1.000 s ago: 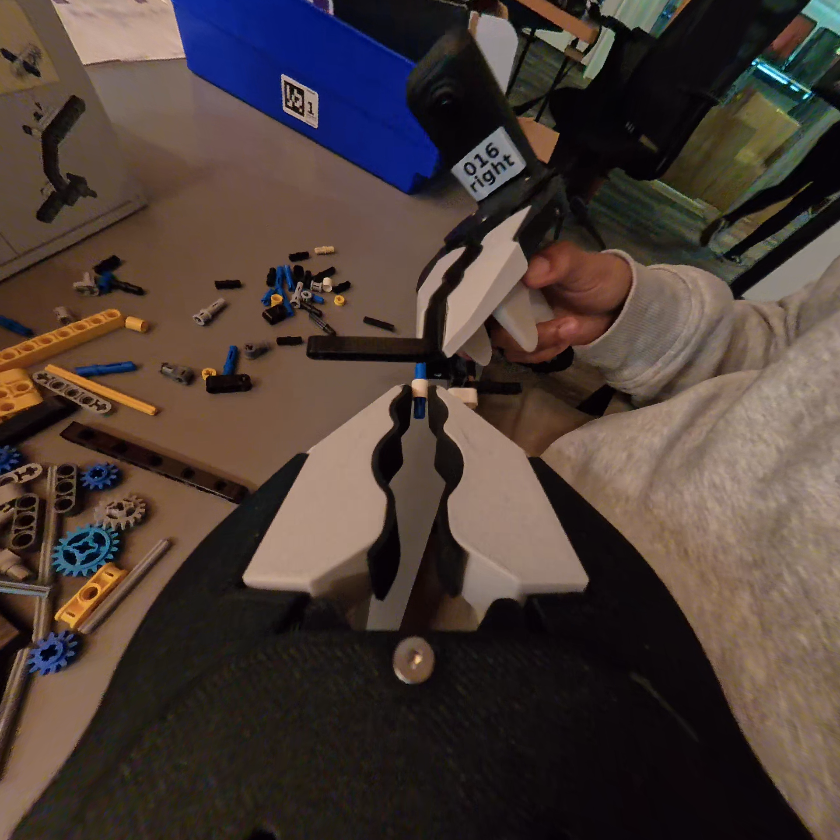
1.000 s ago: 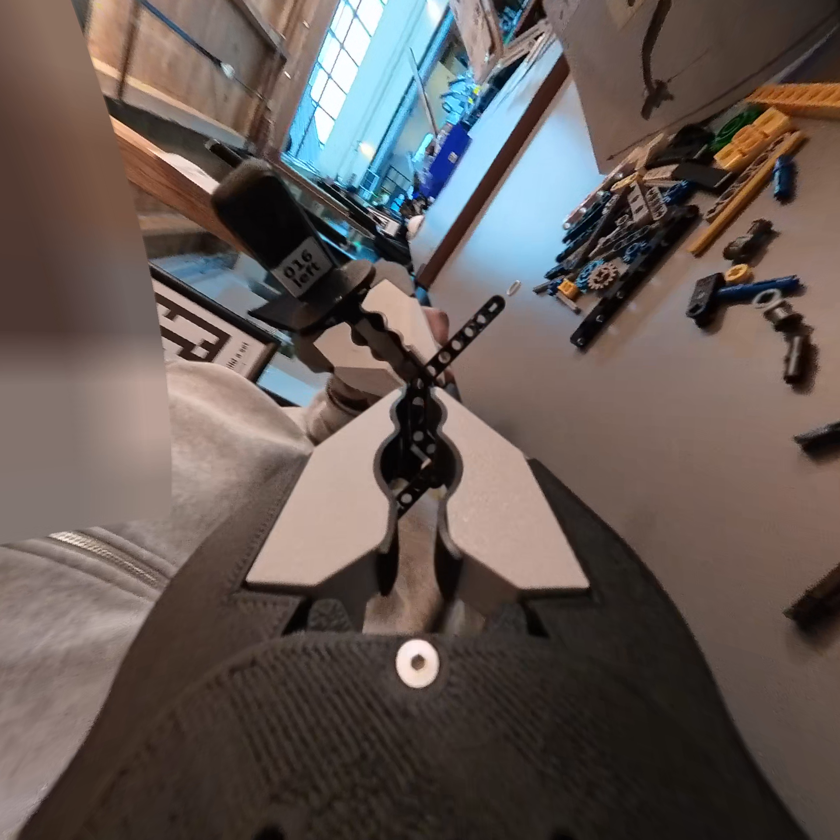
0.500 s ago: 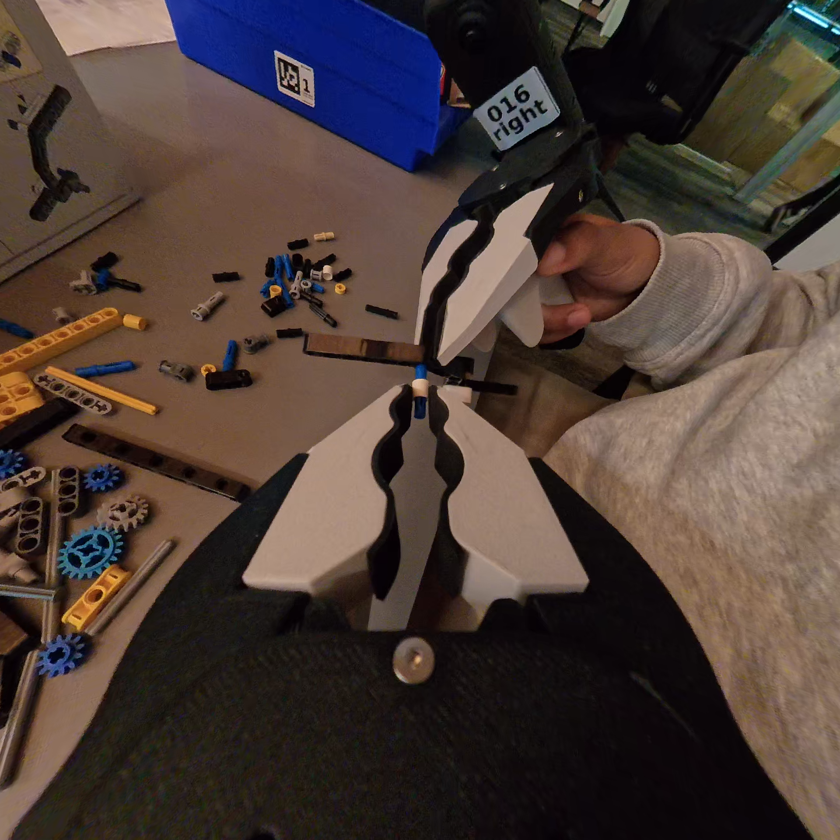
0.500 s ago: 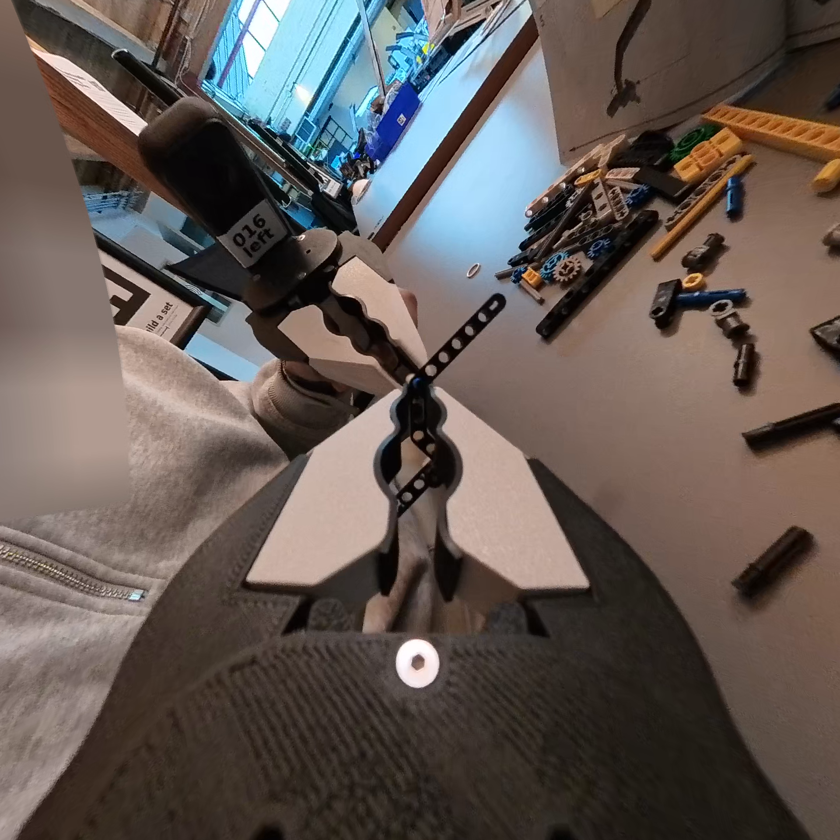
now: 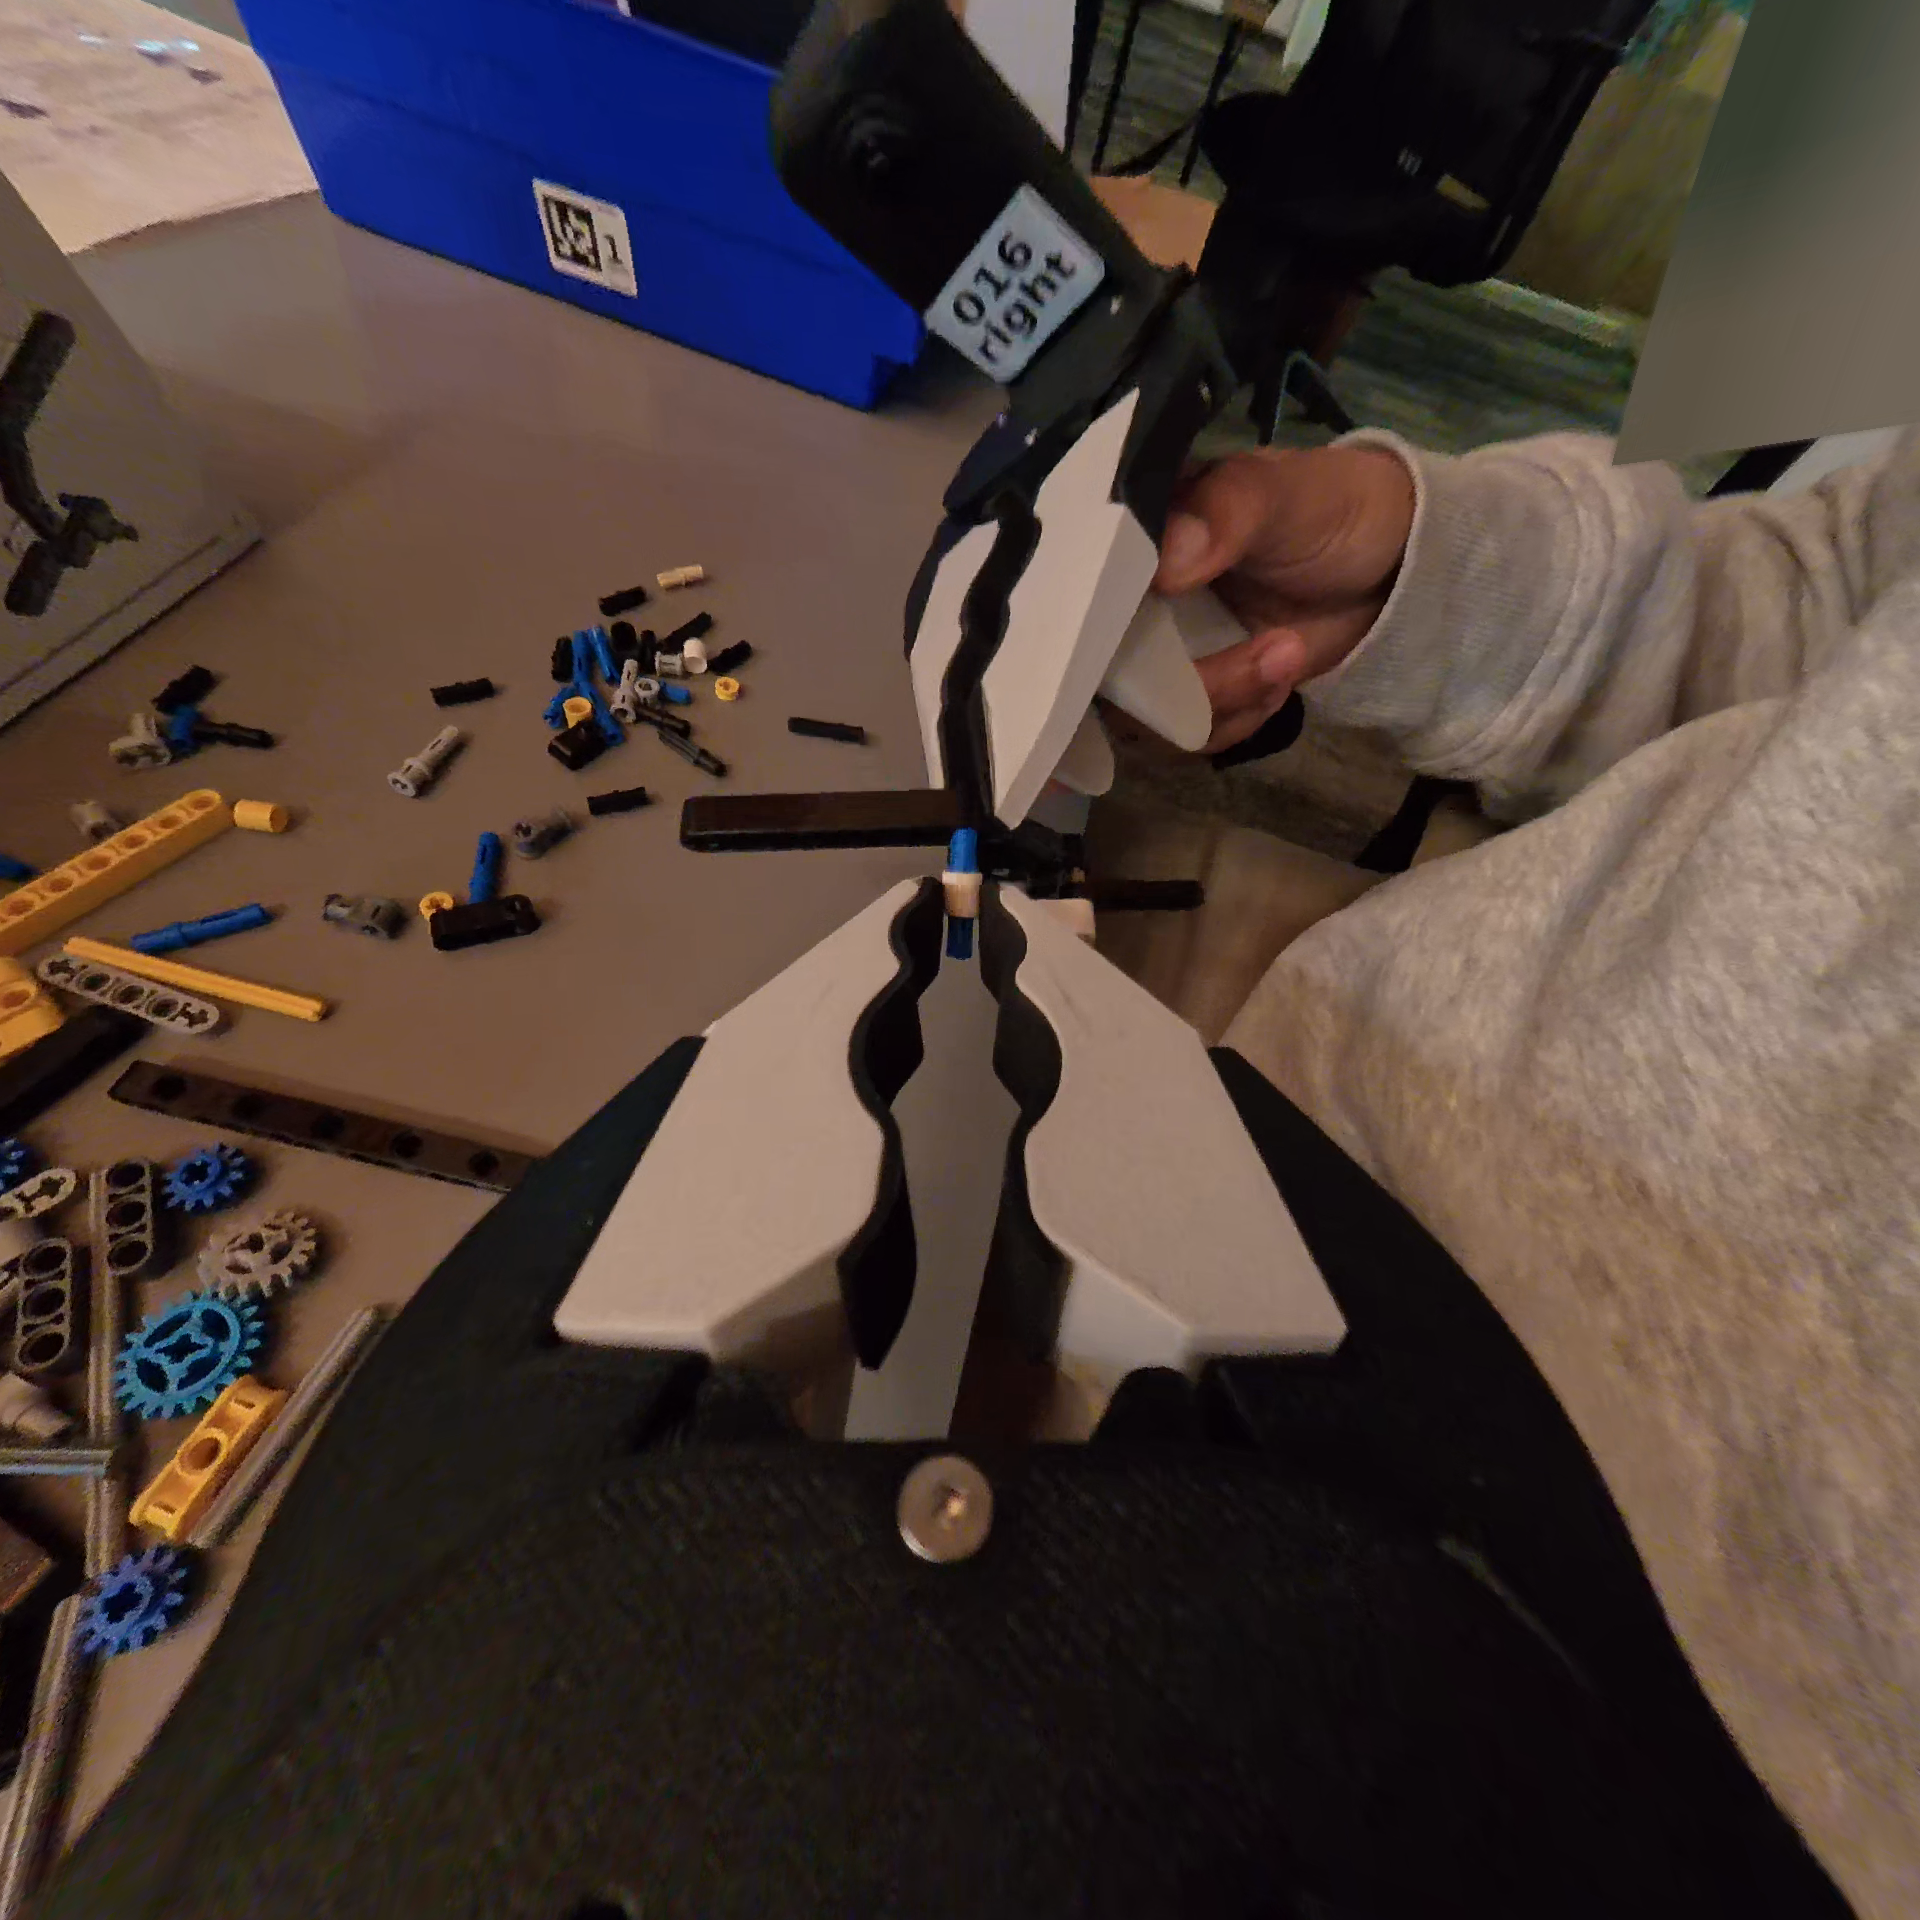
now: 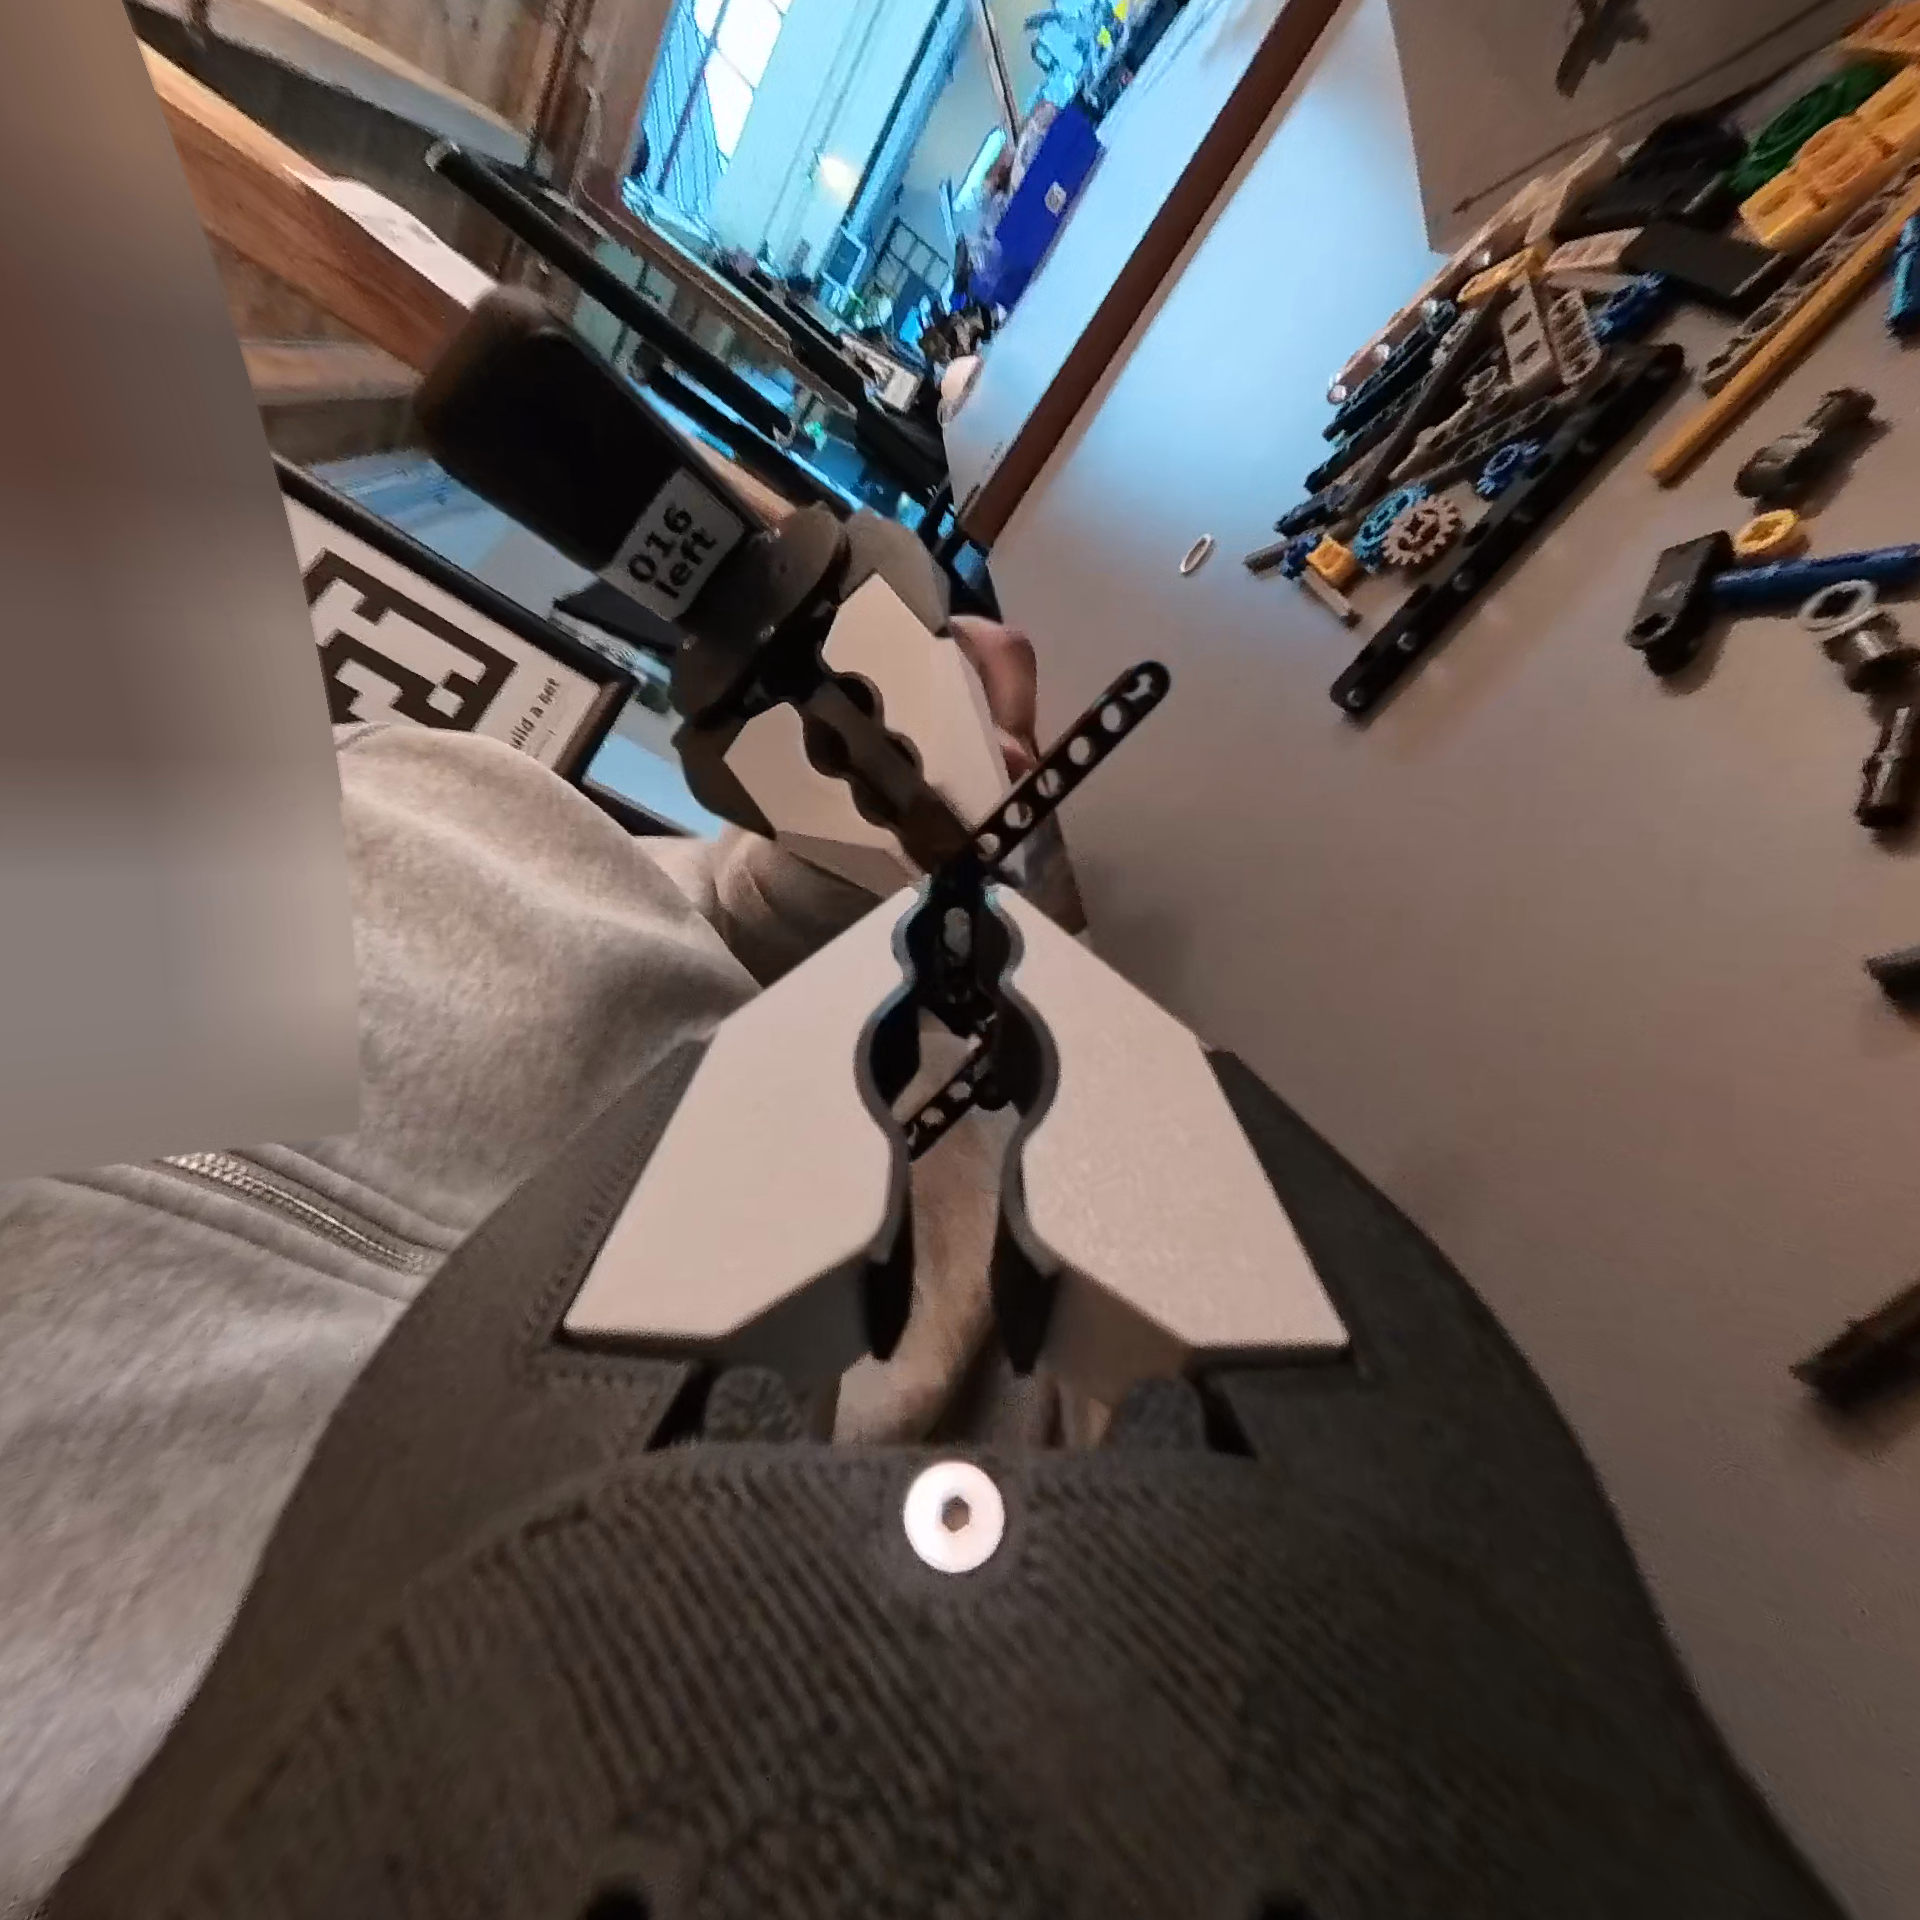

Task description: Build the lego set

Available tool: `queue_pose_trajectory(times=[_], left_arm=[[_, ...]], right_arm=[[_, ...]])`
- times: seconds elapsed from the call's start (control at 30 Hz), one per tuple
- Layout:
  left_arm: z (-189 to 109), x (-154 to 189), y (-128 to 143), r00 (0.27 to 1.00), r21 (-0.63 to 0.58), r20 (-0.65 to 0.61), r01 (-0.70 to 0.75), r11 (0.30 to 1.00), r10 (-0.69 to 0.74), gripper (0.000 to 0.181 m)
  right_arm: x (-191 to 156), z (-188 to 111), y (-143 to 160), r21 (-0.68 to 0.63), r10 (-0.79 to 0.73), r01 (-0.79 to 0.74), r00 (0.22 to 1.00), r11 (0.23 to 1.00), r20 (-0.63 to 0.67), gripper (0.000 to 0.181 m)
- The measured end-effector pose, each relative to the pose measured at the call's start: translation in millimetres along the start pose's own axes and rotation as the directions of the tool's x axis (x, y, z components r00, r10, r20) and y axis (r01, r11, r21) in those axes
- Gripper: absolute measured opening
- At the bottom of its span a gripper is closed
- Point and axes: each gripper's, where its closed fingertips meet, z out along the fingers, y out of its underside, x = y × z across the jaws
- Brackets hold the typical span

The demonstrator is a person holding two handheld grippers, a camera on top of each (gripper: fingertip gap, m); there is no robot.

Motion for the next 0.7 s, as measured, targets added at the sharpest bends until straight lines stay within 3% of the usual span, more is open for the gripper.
queue_pose_trajectory(times=[0.17,0.43,0.7], left_arm=[[7,6,5,0.999,-0.021,-0.035,0.01,1.0,-0.011,0.004],[15,-4,23,1.0,-0.132,0.021,0.007,0.991,-0.004,0.005],[13,-16,26,0.997,-0.104,0.041,0.075,0.992,-0.071,0.004]], right_arm=[[-2,2,7,-0.066,-0.015,0.015,1.0,0.998,-0.003,0.004],[23,-3,11,-0.168,-0.186,0.145,0.949,0.975,-0.256,0.004],[64,-23,6,-0.294,-0.349,0.215,0.761,0.931,-0.547,0.005]])
